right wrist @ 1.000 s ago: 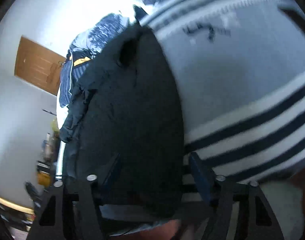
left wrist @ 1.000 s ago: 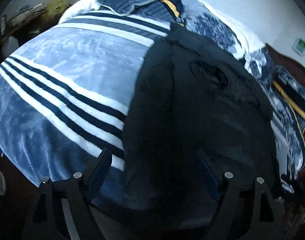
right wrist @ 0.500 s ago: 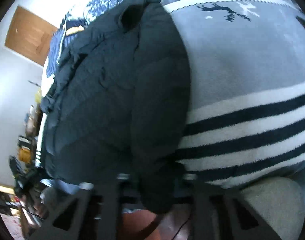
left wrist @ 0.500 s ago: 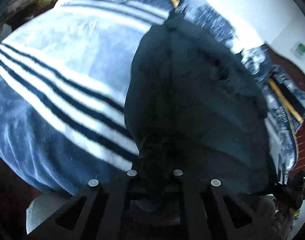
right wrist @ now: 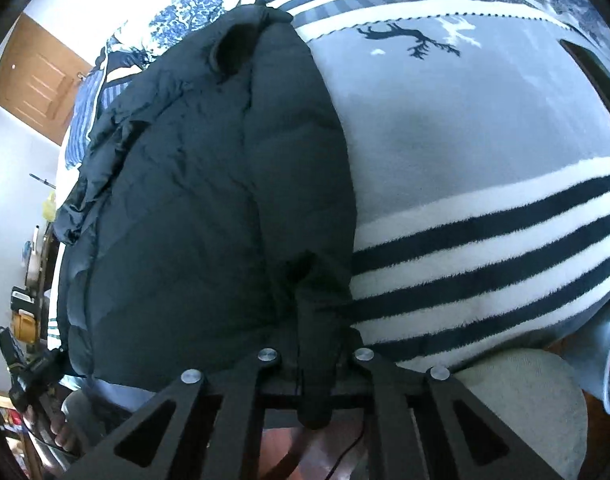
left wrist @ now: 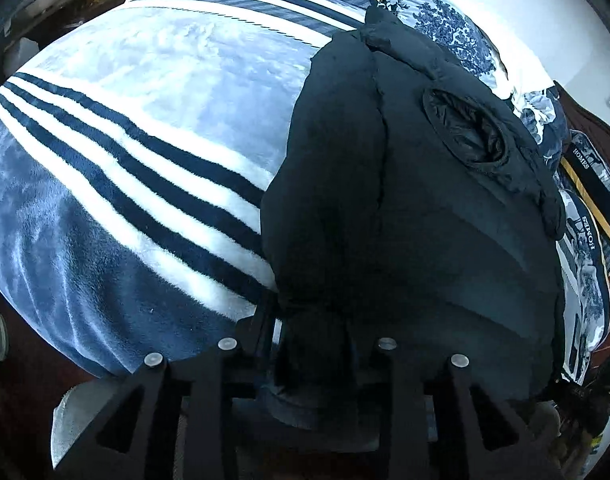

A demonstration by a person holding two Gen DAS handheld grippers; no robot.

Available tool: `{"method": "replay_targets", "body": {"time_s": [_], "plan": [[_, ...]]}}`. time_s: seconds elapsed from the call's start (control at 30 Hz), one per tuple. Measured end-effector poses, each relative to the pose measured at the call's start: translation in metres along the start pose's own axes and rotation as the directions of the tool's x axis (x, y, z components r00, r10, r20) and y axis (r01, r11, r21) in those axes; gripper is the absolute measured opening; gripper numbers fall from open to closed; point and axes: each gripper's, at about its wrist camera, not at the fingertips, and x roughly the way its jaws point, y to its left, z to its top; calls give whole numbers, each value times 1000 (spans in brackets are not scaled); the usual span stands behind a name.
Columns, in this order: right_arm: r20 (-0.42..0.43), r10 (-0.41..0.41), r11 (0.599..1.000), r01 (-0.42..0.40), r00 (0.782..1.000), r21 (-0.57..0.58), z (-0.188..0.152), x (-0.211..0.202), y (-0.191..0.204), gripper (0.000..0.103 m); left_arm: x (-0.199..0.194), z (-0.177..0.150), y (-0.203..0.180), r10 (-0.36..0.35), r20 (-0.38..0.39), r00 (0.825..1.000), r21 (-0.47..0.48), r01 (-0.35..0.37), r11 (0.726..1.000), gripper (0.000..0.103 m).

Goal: Fold large clothes

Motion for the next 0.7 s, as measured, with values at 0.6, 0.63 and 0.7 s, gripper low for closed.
{"method": "replay_targets", "body": {"time_s": [0.6,0.63,0.7], "plan": [[15,-50,994,51,999,-101,-3,-46,4,3,-29,-44,-49,97,21,995,118,-99,988,3],[11,-48,995,49,999,-83,-1,-39,3,3,-34,-48,-45,100,35,994,113,-103,988,3],[18,-40,998,41,999,-48,0,-31,2,4,-37,-46,-52,109,60,992,130,-116,985,3]]}}
